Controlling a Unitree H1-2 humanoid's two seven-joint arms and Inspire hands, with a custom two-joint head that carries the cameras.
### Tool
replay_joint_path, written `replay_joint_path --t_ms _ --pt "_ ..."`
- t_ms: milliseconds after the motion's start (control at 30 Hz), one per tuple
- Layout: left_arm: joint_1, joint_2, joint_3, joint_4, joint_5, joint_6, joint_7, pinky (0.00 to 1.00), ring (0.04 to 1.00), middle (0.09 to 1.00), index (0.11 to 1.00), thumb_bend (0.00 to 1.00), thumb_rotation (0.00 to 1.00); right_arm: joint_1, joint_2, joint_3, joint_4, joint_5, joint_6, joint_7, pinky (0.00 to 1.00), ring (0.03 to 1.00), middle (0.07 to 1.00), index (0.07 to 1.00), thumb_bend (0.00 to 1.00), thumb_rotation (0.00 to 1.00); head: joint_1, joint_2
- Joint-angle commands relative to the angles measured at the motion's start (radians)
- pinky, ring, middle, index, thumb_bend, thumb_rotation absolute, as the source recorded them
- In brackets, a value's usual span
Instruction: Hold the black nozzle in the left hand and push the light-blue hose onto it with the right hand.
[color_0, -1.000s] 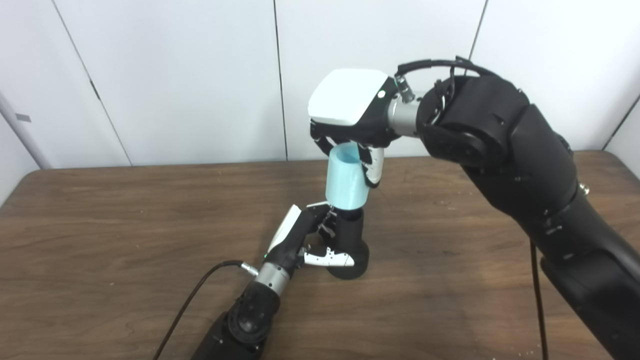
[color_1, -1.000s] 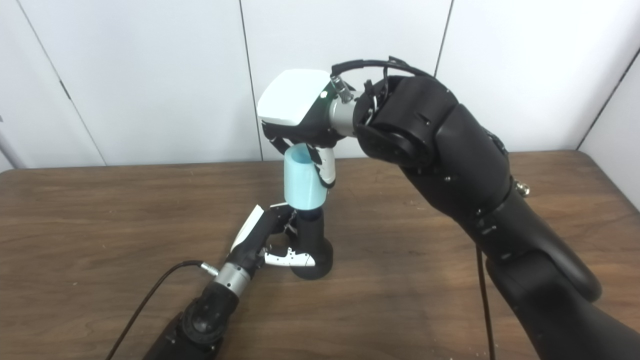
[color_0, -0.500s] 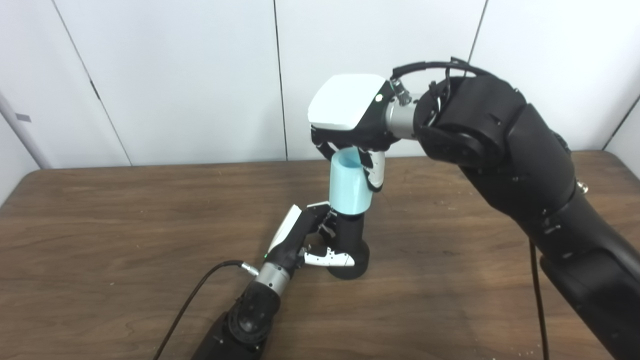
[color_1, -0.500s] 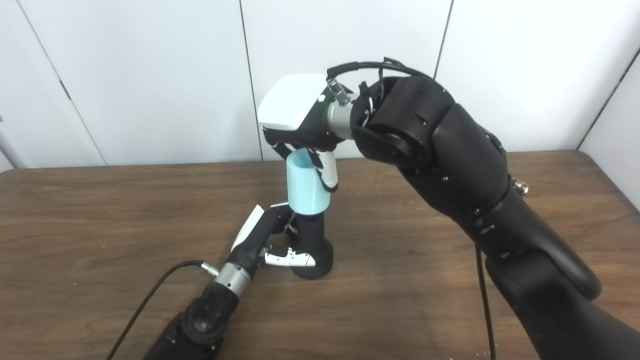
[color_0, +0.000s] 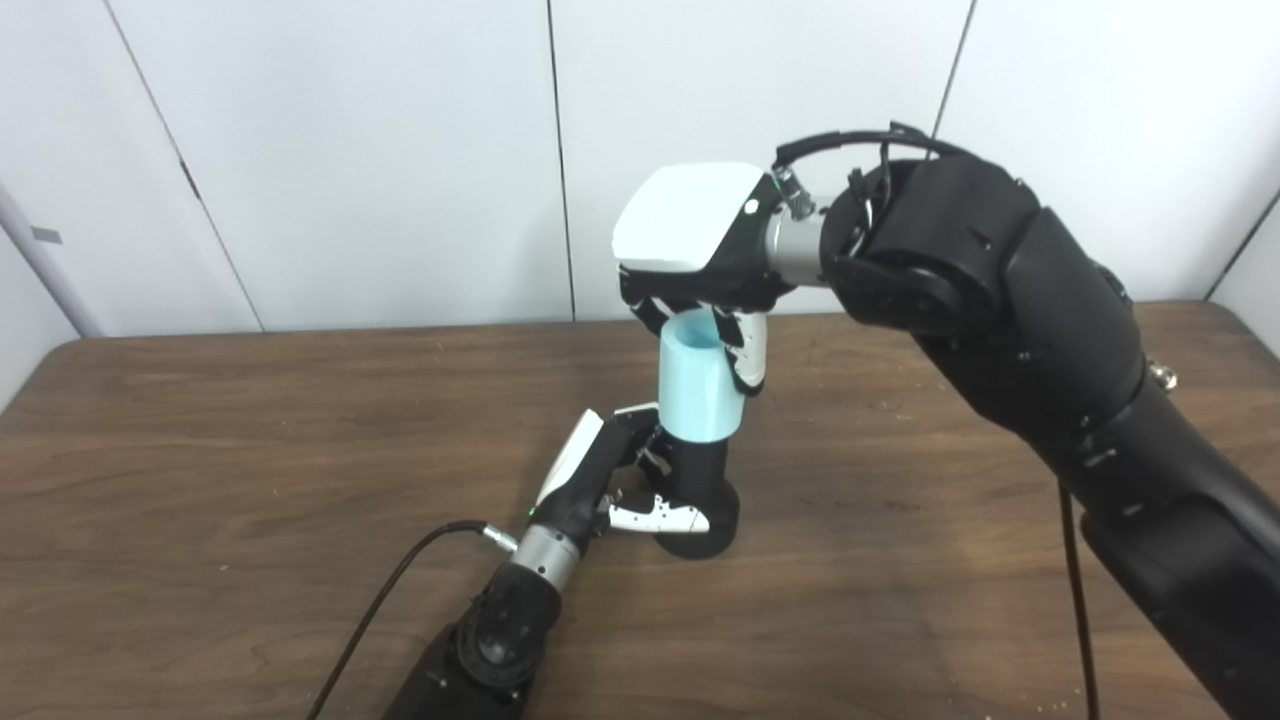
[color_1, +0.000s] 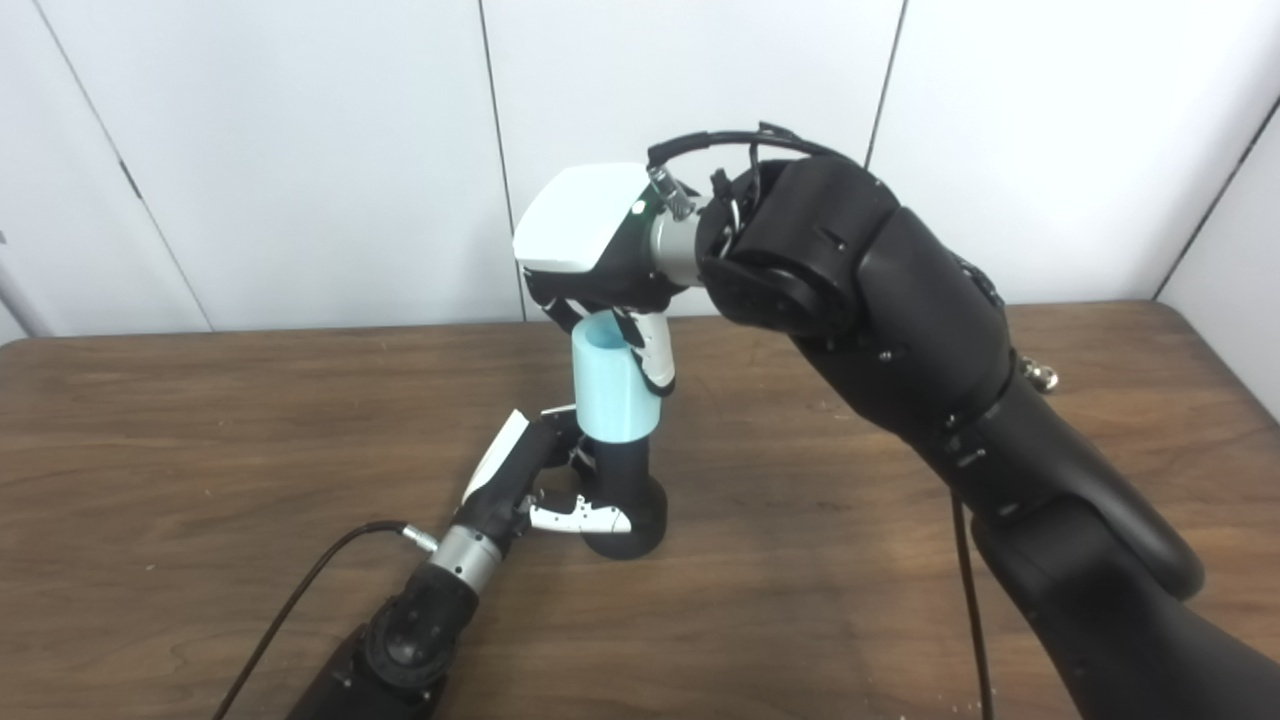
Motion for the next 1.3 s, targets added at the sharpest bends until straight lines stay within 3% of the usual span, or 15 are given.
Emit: replay_joint_path --t_ms 0,333,633,1267 --pt "0.139 0.008 -0.049 0.108 0.039 0.074 -0.064 0.36 0.423 0.445 0.507 0.52 0.0 -0.049 -0.019 -0.016 -0.016 0.0 -0.01 -0.016 0.07 0.143 0.469 0.484 0.53 0.0 -0.001 0.001" --pt "0.139 0.012 -0.047 0.113 0.037 0.068 -0.066 0.36 0.423 0.445 0.507 0.52 0.0 -0.03 -0.034 -0.007 0.004 -0.033 -0.049 -0.038 0.04 0.119 0.47 0.484 0.53 0.0 -0.001 0.003" --pt "0.142 0.01 -0.047 0.104 0.035 0.078 -0.069 0.36 0.419 0.442 0.508 0.52 0.0 -0.042 -0.031 -0.016 -0.002 -0.023 -0.049 -0.038 0.05 0.118 0.47 0.485 0.53 0.0 -0.003 0.003" --pt "0.141 0.011 -0.052 0.098 0.043 0.079 -0.067 0.35 0.412 0.436 0.509 0.52 0.0 0.035 -0.012 0.0 -0.033 -0.014 -0.033 -0.035 0.04 0.108 0.47 0.486 0.53 0.0 0.002 0.007"
